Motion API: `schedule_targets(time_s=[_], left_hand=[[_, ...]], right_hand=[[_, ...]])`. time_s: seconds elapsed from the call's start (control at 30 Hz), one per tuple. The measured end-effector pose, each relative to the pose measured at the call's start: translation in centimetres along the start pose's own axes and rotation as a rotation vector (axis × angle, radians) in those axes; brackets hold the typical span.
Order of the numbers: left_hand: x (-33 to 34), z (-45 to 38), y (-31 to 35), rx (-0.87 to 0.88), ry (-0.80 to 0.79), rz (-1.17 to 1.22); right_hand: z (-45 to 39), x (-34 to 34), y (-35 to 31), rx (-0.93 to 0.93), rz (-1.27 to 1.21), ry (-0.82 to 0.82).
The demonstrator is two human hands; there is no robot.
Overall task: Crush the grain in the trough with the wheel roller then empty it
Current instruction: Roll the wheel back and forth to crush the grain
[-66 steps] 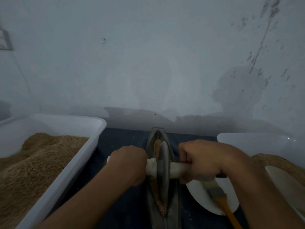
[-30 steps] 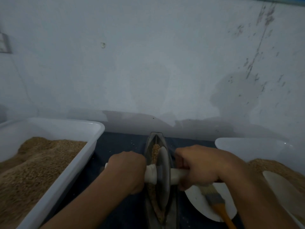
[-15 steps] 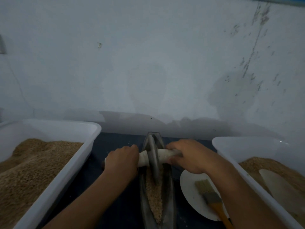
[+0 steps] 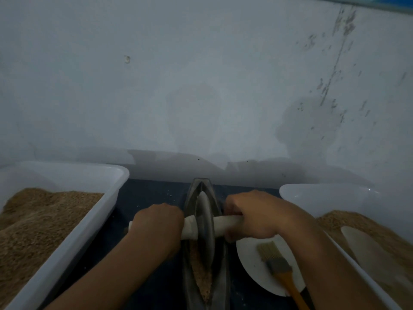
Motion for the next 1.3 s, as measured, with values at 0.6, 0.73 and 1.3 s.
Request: schedule_targets(time_s=[0.6, 0.73, 1.3], left_hand=[[0.3, -1.4, -0.8, -0.020, 0.174, 0.045], [0.4, -2.2, -1.5, -0.039, 0.417, -0.022], [0.3, -1.0, -1.0, -0.105, 0.266, 0.026]], right_hand=[[-1.3, 0.6, 1.5, -0.001, -0.212, 0.056], [-2.7, 0.9, 1.7, -0.049, -0.273, 0.221], [-1.6, -0.1, 1.5, 0.025, -0.140, 0.174]])
Point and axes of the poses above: each hand's wrist, its own z-axis away from the middle knuckle, its own x-axis out of the palm, y = z × x, the point moved 7 cm from there along -z, towards the middle knuckle, and after that the axes turned 11 degrees about x, right-handed, at the moved point
